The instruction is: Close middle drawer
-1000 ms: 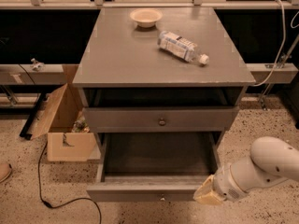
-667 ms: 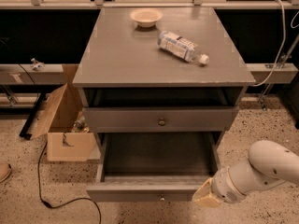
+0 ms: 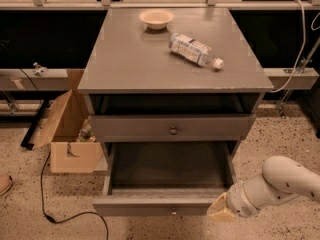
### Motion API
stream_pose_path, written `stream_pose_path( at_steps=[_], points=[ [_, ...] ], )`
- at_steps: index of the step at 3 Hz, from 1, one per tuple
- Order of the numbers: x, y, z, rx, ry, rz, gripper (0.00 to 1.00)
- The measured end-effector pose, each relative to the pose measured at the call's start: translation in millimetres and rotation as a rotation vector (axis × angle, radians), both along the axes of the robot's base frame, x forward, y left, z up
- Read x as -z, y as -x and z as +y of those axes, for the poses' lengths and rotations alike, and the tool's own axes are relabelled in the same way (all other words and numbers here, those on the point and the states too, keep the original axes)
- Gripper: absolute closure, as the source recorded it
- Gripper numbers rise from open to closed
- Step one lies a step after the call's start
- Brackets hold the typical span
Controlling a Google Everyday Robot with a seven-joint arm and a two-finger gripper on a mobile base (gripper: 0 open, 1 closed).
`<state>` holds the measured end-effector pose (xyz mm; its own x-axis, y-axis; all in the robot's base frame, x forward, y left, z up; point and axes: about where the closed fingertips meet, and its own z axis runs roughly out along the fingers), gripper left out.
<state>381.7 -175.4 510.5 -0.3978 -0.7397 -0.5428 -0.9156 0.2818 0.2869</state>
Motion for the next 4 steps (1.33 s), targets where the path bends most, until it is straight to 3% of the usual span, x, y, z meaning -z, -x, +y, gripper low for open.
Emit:
stream_pose_path(
  at_steps=[1, 3, 4],
  points=[
    [60.3, -16.7, -19.0, -0.078, -0.016, -0.073, 1.00],
    [118.0, -39.5, -30.9, -0.135, -0.031, -0.206, 1.00],
    [117.9, -38.6, -30.9, -0.135, -0.031, -0.206, 1.00]
  ],
)
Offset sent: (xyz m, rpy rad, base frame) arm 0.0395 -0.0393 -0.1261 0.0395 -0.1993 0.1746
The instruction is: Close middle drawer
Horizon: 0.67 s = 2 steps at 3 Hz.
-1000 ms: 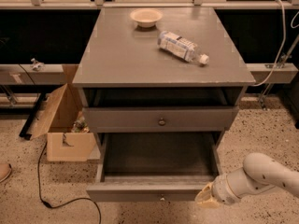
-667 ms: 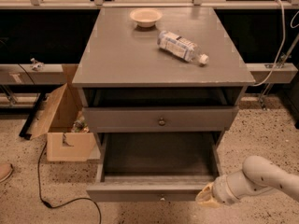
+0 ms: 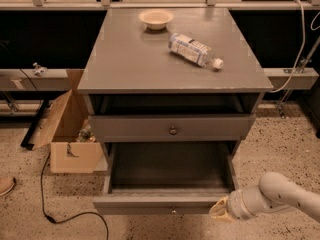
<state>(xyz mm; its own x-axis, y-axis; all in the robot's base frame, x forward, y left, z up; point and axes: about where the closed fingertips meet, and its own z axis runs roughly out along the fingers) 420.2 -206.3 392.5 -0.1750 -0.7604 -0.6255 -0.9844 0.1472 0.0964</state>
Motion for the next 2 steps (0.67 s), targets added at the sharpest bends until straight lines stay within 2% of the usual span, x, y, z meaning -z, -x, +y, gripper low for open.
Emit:
stream_pose_path(
  at_steps=[2],
  points=[
    [8.9, -17.7, -0.9, 0.048, -0.006, -0.071, 1.00]
  ],
)
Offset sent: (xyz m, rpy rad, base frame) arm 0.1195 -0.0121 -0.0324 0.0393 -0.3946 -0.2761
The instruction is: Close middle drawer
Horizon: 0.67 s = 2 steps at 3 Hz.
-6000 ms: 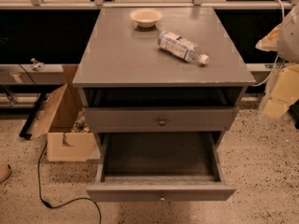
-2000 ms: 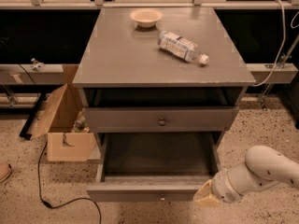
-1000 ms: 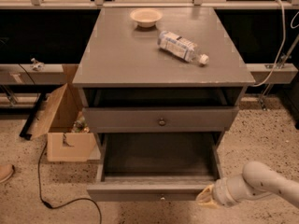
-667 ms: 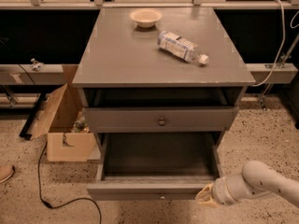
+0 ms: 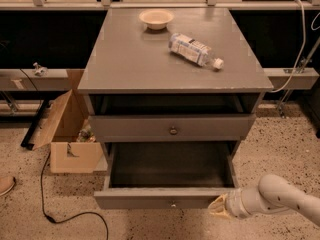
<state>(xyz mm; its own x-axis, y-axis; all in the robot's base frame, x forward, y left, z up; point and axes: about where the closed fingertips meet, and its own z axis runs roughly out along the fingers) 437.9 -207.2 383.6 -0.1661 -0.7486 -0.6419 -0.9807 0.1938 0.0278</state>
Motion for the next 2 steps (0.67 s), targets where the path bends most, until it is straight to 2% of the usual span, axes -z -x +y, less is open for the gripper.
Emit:
stream_pose_path(
  at_steps=[1, 2],
  points=[
    [1.0, -3.9, -1.5, 0.004, 0.001, -0.010, 1.00],
    [4.8, -20.2, -7.5, 0.023, 0.003, -0.054, 1.00]
  ],
)
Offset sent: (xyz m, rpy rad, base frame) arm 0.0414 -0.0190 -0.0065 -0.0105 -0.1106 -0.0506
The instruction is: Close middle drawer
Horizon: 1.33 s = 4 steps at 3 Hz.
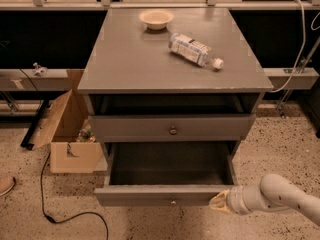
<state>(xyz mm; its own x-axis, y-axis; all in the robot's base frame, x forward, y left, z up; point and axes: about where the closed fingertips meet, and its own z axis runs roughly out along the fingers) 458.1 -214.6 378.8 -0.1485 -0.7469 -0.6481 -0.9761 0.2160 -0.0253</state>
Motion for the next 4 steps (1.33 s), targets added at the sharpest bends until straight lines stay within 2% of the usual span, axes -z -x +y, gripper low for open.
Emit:
stream_pose_path(
  at_steps=[1, 2, 3, 4],
  points=[
    [3.8, -23.0, -10.1, 0.066, 0.022, -0.088, 1.00],
    [6.4, -40.9, -16.9, 0.119, 0.048, -0.146, 1.00],
    [10.6, -64.1, -22.5, 0.157, 0.059, -0.195, 1.00],
    [14.6, -88.8, -23.4, 0.171, 0.046, -0.227, 1.00]
  ],
)
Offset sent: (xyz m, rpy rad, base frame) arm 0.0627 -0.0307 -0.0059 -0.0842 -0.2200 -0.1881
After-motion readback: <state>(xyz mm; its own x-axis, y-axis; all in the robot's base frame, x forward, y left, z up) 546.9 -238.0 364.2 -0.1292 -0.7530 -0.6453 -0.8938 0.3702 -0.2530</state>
